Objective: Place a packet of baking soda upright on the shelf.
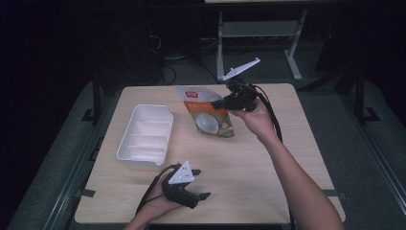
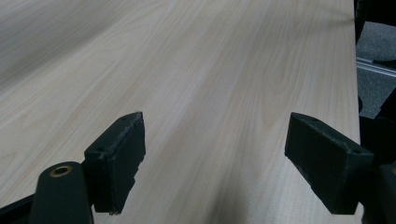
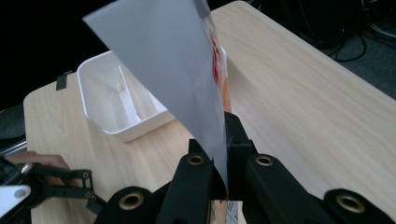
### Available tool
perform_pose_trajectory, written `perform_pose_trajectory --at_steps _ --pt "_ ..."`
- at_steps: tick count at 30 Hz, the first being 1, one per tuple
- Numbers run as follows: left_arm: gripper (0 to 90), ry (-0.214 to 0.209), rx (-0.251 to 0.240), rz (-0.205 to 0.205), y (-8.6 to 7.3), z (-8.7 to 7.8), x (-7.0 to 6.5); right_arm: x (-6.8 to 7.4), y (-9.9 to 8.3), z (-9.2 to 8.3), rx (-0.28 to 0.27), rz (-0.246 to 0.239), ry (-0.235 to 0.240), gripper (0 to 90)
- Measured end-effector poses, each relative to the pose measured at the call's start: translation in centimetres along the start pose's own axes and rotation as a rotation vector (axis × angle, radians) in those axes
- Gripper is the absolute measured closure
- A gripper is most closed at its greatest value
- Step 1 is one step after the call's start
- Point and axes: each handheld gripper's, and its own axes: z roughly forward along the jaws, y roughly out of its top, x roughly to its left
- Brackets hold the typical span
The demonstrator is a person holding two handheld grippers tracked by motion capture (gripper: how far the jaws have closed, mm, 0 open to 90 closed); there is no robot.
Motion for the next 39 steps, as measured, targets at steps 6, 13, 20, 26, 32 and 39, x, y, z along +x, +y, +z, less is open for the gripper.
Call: perform_pose_trajectory --at_steps 6,13,20,26,32,39 --pt "19.9 0.005 -0.008 -0.006 -0.1 -0.4 0.1 0.5 1.5 1.0 0.001 -0.013 0.018 90.0" --pt "19.8 0.010 -0.001 0.004 -0.2 -0.6 0.2 1.5 3.8 3.1 0.005 -0.044 0.052 90.0" --pt "19.7 0.003 0.003 0.008 -0.2 -0.6 0.1 2.1 5.3 4.6 0.009 -0.057 0.072 90.0" --pt "19.7 -0.001 0.000 0.001 -0.3 -0.6 0.1 2.9 6.9 6.2 0.003 -0.065 0.093 90.0" --pt "19.8 0.003 0.000 0.001 -0.3 -0.7 0.2 3.4 8.1 8.0 0.006 -0.072 0.117 90.0" --pt "19.7 0.005 -0.003 -0.003 -0.4 -0.9 0.3 3.7 9.1 9.8 -0.001 -0.074 0.136 90.0"
